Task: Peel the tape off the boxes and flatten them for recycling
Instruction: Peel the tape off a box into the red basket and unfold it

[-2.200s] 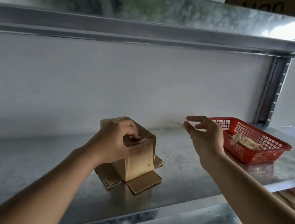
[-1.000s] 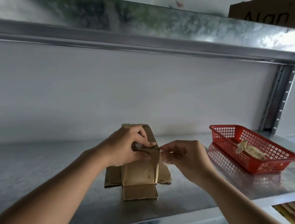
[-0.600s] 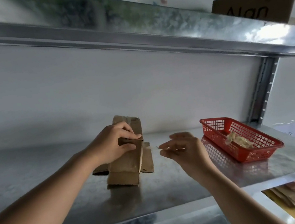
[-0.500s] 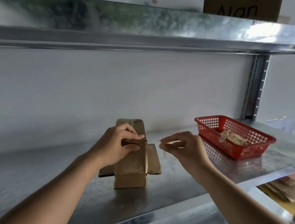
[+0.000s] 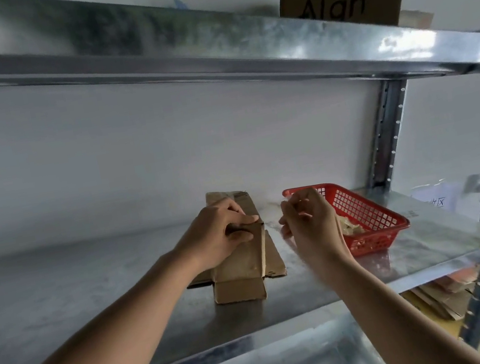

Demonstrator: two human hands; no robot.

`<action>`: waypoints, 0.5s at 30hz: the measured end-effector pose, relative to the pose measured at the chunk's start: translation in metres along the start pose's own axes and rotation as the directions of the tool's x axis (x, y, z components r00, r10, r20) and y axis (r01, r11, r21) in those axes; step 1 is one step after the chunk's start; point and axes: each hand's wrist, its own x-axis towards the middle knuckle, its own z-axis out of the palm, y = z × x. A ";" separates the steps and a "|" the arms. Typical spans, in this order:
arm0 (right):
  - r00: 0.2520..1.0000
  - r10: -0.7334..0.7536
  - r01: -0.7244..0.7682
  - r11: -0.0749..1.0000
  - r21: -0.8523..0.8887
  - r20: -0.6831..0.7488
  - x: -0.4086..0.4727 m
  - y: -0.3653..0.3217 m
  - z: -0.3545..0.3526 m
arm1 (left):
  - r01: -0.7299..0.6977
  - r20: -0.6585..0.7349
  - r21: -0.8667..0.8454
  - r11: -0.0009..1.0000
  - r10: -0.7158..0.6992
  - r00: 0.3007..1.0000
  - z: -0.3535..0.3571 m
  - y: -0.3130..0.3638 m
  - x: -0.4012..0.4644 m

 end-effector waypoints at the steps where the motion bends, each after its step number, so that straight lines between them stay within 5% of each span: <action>1: 1.000 -0.010 0.010 1.000 0.001 0.022 0.004 0.003 -0.008 | 0.003 -0.006 0.017 1.000 -0.003 1.000 0.007 0.005 0.004; 11: 0.966 -0.245 0.257 0.844 -0.470 0.088 0.049 0.042 -0.091 | 0.082 -0.063 0.107 0.991 -0.076 0.995 0.058 0.051 0.034; 15: 0.962 -0.176 0.263 0.808 -0.527 0.210 0.061 0.057 -0.110 | 0.111 -0.084 0.138 0.984 -0.100 0.991 0.071 0.061 0.037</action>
